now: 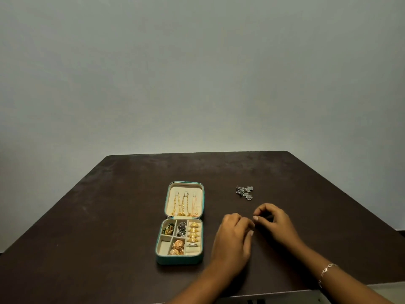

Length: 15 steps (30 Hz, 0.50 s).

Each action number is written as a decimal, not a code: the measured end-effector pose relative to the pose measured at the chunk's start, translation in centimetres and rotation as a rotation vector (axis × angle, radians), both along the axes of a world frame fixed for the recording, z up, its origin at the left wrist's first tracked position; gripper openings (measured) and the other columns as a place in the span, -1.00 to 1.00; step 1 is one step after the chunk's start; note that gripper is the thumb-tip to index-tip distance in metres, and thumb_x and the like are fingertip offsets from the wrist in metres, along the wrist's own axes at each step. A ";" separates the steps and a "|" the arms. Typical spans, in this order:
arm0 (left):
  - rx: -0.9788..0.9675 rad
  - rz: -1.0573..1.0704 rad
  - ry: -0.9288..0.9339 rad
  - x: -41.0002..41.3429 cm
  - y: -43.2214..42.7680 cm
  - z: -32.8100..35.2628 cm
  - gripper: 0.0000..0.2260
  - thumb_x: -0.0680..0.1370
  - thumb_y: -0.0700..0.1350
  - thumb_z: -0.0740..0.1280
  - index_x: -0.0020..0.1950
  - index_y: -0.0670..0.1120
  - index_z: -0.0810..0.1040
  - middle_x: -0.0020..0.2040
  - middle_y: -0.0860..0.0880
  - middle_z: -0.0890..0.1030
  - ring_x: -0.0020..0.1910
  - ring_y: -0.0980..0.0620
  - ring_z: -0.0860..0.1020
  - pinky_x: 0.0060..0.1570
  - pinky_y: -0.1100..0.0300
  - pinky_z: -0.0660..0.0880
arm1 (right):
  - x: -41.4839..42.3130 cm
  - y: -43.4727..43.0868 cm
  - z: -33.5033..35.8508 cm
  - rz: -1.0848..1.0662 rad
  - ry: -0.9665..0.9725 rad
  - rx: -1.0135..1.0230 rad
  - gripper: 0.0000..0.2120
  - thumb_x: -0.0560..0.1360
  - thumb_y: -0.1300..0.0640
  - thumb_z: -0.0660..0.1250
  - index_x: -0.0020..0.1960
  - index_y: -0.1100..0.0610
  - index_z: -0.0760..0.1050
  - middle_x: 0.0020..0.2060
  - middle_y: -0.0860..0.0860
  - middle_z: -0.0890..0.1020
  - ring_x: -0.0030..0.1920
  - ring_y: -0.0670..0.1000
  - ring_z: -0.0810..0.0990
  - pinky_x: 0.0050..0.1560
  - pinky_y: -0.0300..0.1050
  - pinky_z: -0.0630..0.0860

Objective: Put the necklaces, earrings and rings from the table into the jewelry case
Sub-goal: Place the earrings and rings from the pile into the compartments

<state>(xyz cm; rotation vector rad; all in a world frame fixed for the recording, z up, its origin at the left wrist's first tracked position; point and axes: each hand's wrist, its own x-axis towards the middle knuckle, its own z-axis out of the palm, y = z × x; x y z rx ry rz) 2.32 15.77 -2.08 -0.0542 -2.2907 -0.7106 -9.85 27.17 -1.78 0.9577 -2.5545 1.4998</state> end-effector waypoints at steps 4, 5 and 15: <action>0.073 0.104 -0.052 -2.9 0.3 -0.3 -0.74 0.43 -0.02 0.09 -0.11 -0.07 0.53 -0.17 -0.06 0.53 -0.13 0.01 0.46 -0.12 0.25 0.29 | -2.3 -0.5 -0.3 -0.055 -0.025 -0.017 -0.87 0.37 0.30 0.41 -0.25 0.11 0.53 -0.26 0.02 0.61 -0.20 -0.04 0.56 -0.19 -0.25 0.41; 0.077 0.125 -0.064 -3.5 0.2 -0.4 -0.74 0.43 -0.02 0.08 -0.12 -0.07 0.53 -0.18 -0.06 0.53 -0.15 -0.02 0.48 -0.12 0.24 0.29 | -2.8 -0.7 -0.3 -0.077 -0.029 -0.021 -0.87 0.37 0.30 0.41 -0.25 0.11 0.53 -0.26 0.00 0.61 -0.18 -0.02 0.56 -0.19 -0.24 0.40; 0.054 0.248 -0.111 -8.8 -1.2 -0.3 -0.76 0.40 -0.05 0.08 -0.18 -0.08 0.52 -0.23 -0.05 0.54 -0.22 -0.07 0.53 -0.23 0.23 0.36 | -6.8 -3.1 0.0 -0.245 -0.042 0.006 -0.95 0.39 0.17 0.42 -0.17 0.05 0.58 -0.22 0.01 0.64 -0.15 -0.01 0.57 -0.15 -0.17 0.40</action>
